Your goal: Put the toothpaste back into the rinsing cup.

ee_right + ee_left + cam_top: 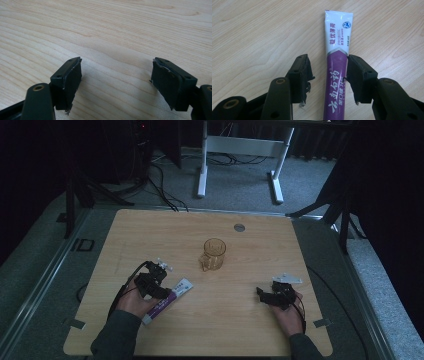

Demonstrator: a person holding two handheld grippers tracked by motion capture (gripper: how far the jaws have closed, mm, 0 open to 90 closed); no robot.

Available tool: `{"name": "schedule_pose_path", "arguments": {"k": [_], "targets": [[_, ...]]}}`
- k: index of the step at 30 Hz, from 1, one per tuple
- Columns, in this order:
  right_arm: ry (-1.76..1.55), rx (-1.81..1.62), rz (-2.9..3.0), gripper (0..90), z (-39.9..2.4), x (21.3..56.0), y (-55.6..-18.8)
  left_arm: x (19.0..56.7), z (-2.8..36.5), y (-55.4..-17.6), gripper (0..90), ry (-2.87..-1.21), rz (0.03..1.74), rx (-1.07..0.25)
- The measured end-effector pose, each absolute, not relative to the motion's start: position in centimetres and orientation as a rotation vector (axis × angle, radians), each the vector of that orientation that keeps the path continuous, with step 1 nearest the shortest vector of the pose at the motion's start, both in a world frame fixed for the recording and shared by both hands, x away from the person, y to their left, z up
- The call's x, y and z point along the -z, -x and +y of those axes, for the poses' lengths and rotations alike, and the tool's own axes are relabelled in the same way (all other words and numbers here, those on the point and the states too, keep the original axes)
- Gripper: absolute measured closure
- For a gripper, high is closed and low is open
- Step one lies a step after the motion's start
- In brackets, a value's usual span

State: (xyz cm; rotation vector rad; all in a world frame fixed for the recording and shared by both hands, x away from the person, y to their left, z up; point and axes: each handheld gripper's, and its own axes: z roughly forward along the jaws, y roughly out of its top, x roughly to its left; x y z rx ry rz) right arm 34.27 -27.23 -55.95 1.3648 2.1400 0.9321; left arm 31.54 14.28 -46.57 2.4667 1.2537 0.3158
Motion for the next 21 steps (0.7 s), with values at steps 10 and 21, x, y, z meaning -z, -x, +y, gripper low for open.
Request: {"name": "schedule_pose_path", "arguments": {"k": [10, 21], "targets": [[-1.365, -0.932, 2.140, 24.2, -27.23, 55.95, -34.27, 46.71, 14.03, -31.65, 52.0, -2.487, 1.252, -0.307], [-1.365, -0.931, 2.140, 24.2, -27.23, 55.94, -34.27, 46.76, 13.76, -31.81, 51.3, -2.512, 1.253, -0.297]]}}
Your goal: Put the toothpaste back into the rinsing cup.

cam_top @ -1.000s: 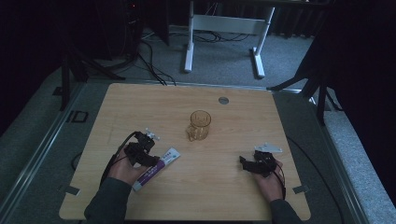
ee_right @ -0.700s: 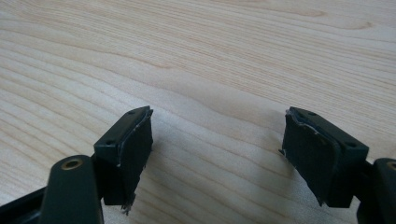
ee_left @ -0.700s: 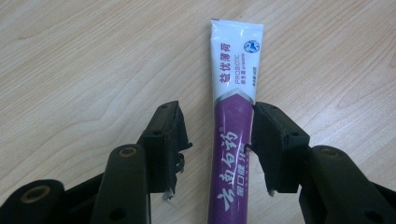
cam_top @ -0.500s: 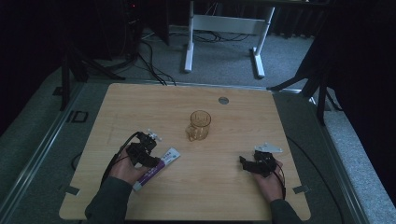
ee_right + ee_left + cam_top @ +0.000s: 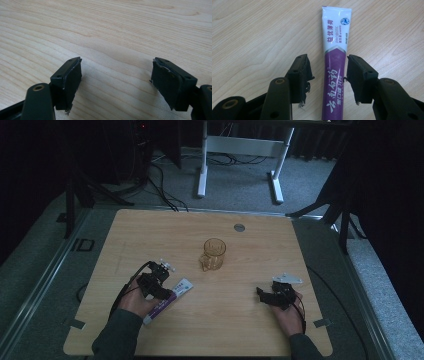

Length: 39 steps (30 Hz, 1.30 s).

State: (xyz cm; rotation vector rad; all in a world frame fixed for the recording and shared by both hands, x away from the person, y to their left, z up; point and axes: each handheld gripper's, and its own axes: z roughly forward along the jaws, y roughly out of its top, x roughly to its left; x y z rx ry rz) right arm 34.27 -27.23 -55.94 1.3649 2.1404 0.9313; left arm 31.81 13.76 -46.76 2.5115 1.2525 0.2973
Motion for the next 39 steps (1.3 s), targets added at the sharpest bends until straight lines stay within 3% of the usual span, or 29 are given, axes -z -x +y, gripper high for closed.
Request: {"name": "schedule_pose_path", "arguments": {"k": [39], "targets": [[-1.365, -0.932, 2.140, 24.3, -27.2, 55.9, -34.3, 47.6, 11.8, -32.5, 53.1, -2.637, 1.252, -0.226]]}}
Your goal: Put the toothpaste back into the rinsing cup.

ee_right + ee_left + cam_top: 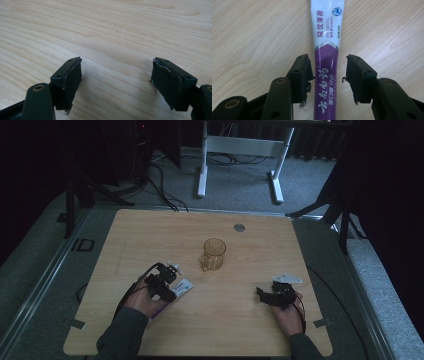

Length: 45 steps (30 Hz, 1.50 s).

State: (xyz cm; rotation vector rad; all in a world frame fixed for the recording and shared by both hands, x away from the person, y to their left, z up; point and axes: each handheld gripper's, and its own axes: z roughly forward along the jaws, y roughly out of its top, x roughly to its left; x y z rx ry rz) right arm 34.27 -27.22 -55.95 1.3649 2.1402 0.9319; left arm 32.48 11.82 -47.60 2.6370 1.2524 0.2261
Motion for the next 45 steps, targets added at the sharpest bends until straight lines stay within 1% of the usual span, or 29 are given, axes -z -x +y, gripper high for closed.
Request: {"name": "schedule_pose_path", "arguments": {"k": [14, 29, 36, 45], "targets": [[-1.365, -0.932, 2.140, 24.3, -27.2, 55.9, -34.3, 48.2, 11.5, -32.9, 53.7, -2.682, 1.268, -0.197], [-1.365, -0.932, 2.140, 24.3, -27.2, 55.9, -34.3, 49.3, 11.1, -33.1, 60.1, -2.749, 1.268, -0.124], [-1.365, -0.932, 2.140, 24.3, -27.2, 56.0, -34.3, 49.7, 11.1, -33.4, 62.8, -2.771, 1.285, -0.121], [-1.365, -0.932, 2.140, 24.2, -27.2, 55.9, -34.3, 50.7, 11.2, -34.0, 61.9, -2.773, 1.316, -0.072]]}}
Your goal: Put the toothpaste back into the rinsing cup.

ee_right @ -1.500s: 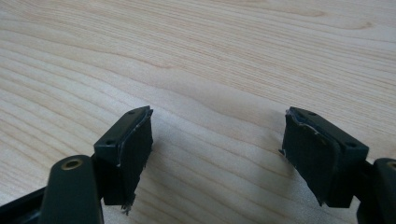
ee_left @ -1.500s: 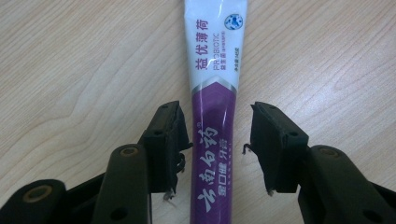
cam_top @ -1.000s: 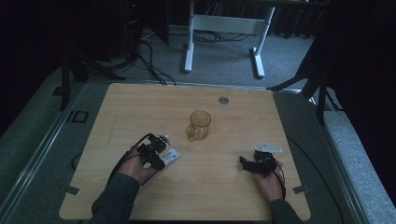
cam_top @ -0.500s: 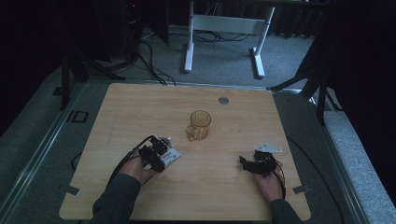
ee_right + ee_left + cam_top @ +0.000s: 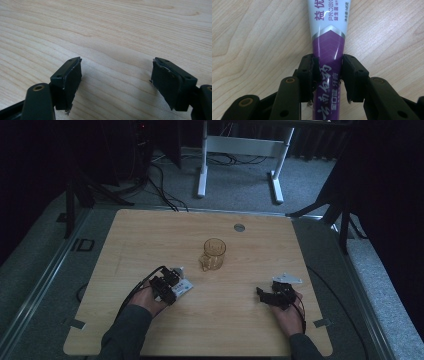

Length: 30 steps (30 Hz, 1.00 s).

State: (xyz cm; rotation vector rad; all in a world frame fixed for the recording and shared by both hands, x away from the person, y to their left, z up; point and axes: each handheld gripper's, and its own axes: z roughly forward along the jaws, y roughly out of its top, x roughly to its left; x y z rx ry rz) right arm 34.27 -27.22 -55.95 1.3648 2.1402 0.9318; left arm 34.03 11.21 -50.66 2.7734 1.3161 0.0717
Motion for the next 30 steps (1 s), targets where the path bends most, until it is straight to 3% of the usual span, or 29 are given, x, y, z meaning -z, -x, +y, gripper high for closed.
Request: {"name": "schedule_pose_path", "arguments": {"k": [22, 30], "targets": [[-1.365, -0.931, 2.140, 24.3, -27.23, 55.95, -34.27, 51.67, 11.12, -34.56, 62.0, -2.780, 1.342, -0.013], [-1.365, -0.932, 2.140, 24.2, -27.23, 55.95, -34.27, 51.51, 11.08, -34.48, 66.2, -2.777, 1.347, -0.021]]}}
